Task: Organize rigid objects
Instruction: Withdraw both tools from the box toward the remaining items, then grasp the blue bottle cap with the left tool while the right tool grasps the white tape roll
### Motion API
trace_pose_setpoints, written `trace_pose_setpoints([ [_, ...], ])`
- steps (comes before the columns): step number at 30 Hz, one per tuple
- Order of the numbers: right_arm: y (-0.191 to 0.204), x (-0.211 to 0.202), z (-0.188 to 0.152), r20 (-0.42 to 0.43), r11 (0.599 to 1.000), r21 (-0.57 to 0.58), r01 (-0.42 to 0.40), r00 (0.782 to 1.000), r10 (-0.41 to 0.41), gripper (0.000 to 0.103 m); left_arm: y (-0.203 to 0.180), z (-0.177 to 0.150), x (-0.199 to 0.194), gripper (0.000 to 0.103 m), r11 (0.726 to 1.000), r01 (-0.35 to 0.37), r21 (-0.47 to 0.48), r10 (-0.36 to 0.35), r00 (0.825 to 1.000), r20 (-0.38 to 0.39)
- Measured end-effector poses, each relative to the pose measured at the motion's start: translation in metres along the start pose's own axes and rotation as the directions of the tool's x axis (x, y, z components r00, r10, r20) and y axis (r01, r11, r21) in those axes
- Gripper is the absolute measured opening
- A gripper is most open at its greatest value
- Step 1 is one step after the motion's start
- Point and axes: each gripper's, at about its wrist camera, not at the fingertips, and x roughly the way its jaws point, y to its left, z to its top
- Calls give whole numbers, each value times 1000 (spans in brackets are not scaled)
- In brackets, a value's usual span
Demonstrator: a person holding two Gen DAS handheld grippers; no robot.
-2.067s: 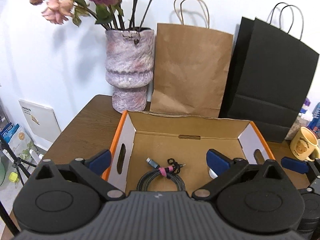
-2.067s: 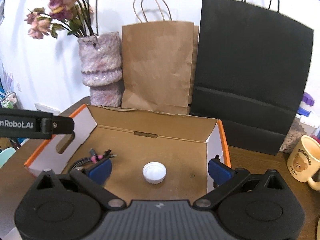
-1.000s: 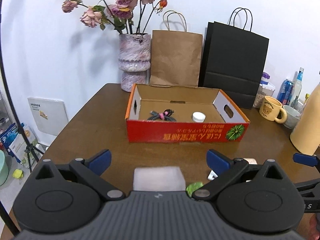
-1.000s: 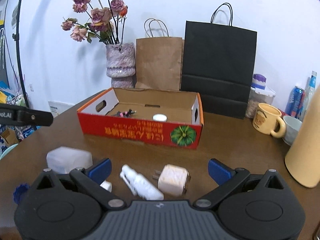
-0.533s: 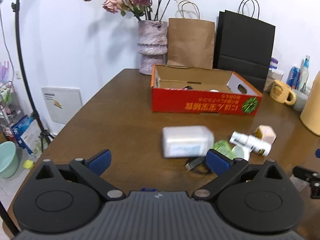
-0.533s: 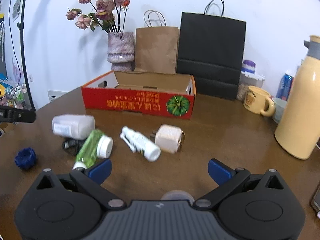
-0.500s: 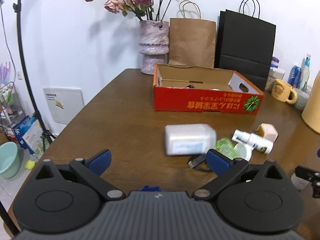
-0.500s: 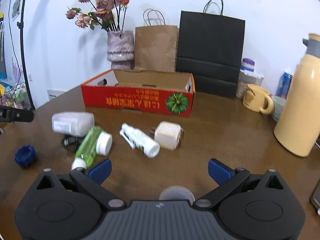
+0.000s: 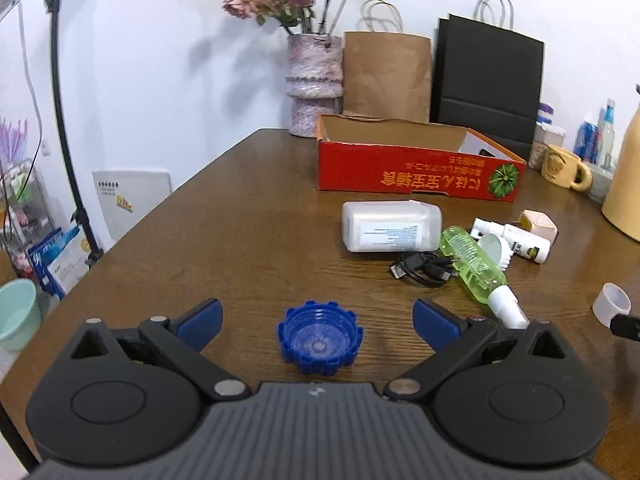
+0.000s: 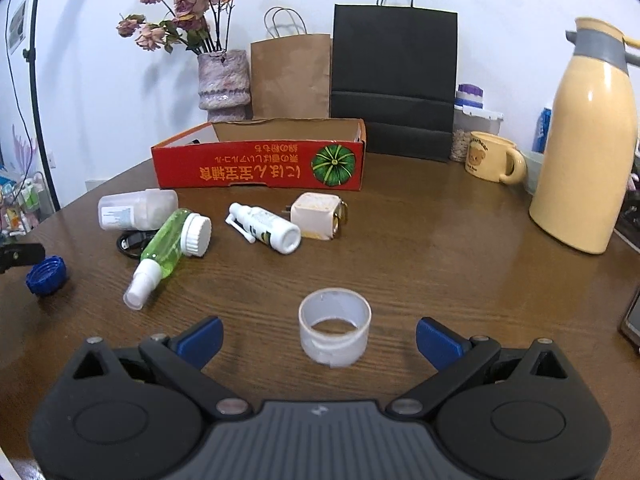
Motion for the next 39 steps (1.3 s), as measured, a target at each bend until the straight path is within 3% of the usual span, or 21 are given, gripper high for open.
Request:
trace_pose_setpoints([
  [8, -4, 7, 4, 20, 1000, -14, 9, 1000, -9, 100, 2, -2, 7, 103, 1000, -11, 5, 11, 1000, -16],
  [11, -4, 18, 7, -4, 1000, -25, 11, 1000, -11, 90, 1, -4, 10, 103, 1000, -11, 6, 11, 999, -30],
  [14, -3, 28, 6, -40, 999, -34, 10, 999, -11, 64, 0, -5, 12, 103, 1000, -15, 7, 15, 999, -38],
  [15, -3, 29, 4, -44, 999, -33, 4, 999, -5, 41, 1, -5, 12, 103, 1000, -17, 4, 17, 999, -40],
  [18, -6, 24, 3, -7, 999, -10, -32, 999, 32, 42, 1, -5, 15, 103, 1000, -23, -4, 22, 998, -50],
  [26, -3, 14, 4, 65, 999, -25, -29, 997, 31, 42, -1, -7, 29, 103, 999, -44, -3, 43, 995, -87],
  [37, -2, 13, 4, 70, 999, -28, -21, 997, 23, 42, -2, -10, 41, 103, 998, -53, -14, 52, 993, -101],
  [39, -2, 13, 4, 70, 999, -28, -21, 997, 23, 42, -3, -10, 41, 97, 999, -47, -13, 46, 994, -98],
])
